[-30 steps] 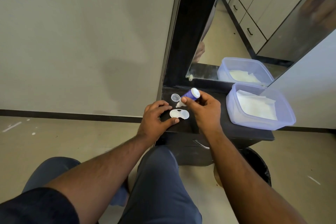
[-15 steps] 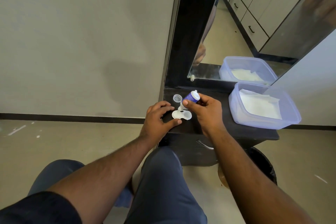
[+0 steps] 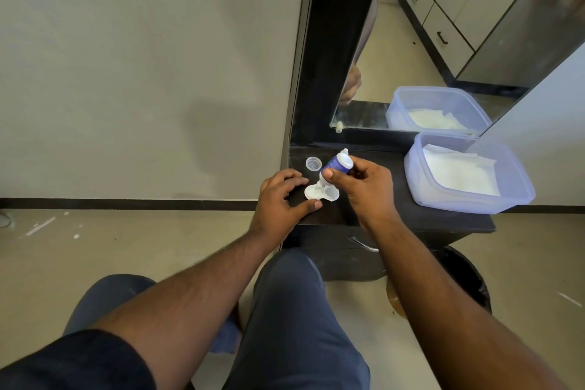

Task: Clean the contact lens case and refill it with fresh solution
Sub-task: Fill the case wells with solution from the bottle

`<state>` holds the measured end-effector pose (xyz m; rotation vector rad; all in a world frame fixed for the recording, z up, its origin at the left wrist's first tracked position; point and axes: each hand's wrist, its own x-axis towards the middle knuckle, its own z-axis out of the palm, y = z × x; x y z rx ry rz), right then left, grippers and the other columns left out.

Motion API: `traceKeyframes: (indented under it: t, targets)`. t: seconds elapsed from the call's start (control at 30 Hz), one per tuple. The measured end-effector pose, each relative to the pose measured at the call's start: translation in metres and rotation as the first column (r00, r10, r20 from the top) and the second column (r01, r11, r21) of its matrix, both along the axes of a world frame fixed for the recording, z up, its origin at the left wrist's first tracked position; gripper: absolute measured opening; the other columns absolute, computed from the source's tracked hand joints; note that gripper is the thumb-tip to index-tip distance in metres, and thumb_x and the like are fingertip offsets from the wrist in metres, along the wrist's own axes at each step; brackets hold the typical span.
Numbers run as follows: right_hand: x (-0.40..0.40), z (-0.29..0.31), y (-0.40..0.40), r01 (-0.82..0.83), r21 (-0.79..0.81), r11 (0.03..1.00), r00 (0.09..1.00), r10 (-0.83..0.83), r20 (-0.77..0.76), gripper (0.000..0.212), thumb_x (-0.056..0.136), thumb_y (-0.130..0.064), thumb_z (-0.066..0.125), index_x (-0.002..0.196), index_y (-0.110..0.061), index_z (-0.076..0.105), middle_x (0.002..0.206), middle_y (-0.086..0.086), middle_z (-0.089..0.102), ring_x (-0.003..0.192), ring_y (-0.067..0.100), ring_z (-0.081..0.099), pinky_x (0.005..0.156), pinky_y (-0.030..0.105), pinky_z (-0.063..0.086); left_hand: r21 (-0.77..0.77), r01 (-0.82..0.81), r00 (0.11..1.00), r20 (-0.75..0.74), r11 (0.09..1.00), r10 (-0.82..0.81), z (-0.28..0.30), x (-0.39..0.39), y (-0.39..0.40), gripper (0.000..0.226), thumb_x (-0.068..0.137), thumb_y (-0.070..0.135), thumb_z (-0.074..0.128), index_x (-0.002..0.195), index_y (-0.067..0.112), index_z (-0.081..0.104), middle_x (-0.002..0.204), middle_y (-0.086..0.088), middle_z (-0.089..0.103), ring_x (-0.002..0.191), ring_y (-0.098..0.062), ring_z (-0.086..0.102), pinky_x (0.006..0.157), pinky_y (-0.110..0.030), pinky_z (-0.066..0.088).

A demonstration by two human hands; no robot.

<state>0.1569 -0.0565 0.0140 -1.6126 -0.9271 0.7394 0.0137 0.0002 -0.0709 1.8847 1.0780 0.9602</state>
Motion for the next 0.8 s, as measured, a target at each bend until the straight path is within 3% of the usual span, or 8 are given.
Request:
traceKeyframes:
  t: [0.23,0.37,0.43,0.5,0.57,0.67,0.8]
  targets:
    - [0.003,0.0,-0.002,0.021,0.022,1.0,0.998,-0.019,-0.057,0.022,0.072,-0.012,0.08,0.082,-0.03,0.071,0.08,-0.006,0.074,0.08,0.01,0.071,0.075,0.022,0.054,0.009,-0.001,1.0,-0.015,1.0,0.001,0.0,0.0,0.0,0.049,0.071,0.037,0.081,0.115,0.02,0.068,0.12,0.011,0.054,0.114,-0.01,0.044,0.083,-0.011,0.037]
    - [0.006,0.007,-0.001,0.064,0.046,0.997,0.951,-0.047,-0.304,0.012,0.076,-0.009,0.076,0.087,-0.012,0.073,0.081,0.005,0.075,0.078,0.015,0.071,0.068,0.023,0.053,0.013,-0.01,1.0,-0.011,1.0,0.01,0.0,0.0,0.001,0.049,0.07,0.037,0.082,0.114,0.02,0.068,0.119,0.012,0.054,0.114,-0.01,0.045,0.084,-0.011,0.037]
    - [0.01,0.014,0.002,0.119,0.087,0.989,0.834,-0.052,-0.55,0.011,0.079,-0.012,0.071,0.09,-0.008,0.069,0.081,0.006,0.073,0.075,0.014,0.068,0.065,0.022,0.053,0.003,-0.011,1.0,-0.013,1.0,0.012,0.001,0.001,0.001,0.049,0.07,0.036,0.082,0.114,0.02,0.068,0.119,0.013,0.053,0.115,-0.01,0.044,0.083,-0.01,0.036]
    - [0.016,0.022,0.003,0.212,0.14,0.967,0.644,-0.031,-0.764,0.017,0.079,-0.022,0.067,0.092,-0.01,0.066,0.077,0.003,0.07,0.068,0.01,0.063,0.063,0.02,0.053,-0.005,-0.008,1.0,-0.016,1.0,0.008,0.0,0.001,0.0,0.049,0.07,0.035,0.082,0.115,0.02,0.068,0.12,0.014,0.053,0.117,-0.01,0.044,0.084,-0.012,0.037]
    - [0.022,0.024,0.003,0.305,0.188,0.934,0.513,0.005,-0.858,0.028,0.077,-0.033,0.067,0.096,-0.013,0.065,0.08,0.001,0.07,0.066,0.008,0.062,0.062,0.021,0.052,-0.002,-0.01,1.0,-0.007,1.0,0.01,0.0,0.0,0.0,0.048,0.071,0.035,0.081,0.115,0.02,0.068,0.12,0.015,0.052,0.117,-0.01,0.043,0.085,-0.016,0.039]
    - [0.029,0.018,0.0,0.321,0.208,0.924,0.535,0.004,-0.845,0.031,0.073,-0.034,0.068,0.098,-0.015,0.064,0.083,0.001,0.07,0.07,0.008,0.062,0.065,0.021,0.051,0.003,-0.012,1.0,-0.021,1.0,0.012,-0.001,-0.001,0.002,0.048,0.071,0.037,0.081,0.115,0.021,0.068,0.12,0.015,0.052,0.117,-0.009,0.042,0.087,-0.024,0.042]
    - [0.033,-0.002,-0.006,0.227,0.153,0.962,0.664,-0.038,-0.747,0.008,0.083,-0.014,0.064,0.091,-0.014,0.065,0.076,0.001,0.069,0.069,0.009,0.056,0.061,0.02,0.047,0.031,-0.012,1.0,-0.023,0.999,0.013,0.0,-0.001,0.001,0.047,0.07,0.036,0.081,0.113,0.02,0.069,0.119,0.014,0.054,0.115,-0.012,0.044,0.088,-0.029,0.044]
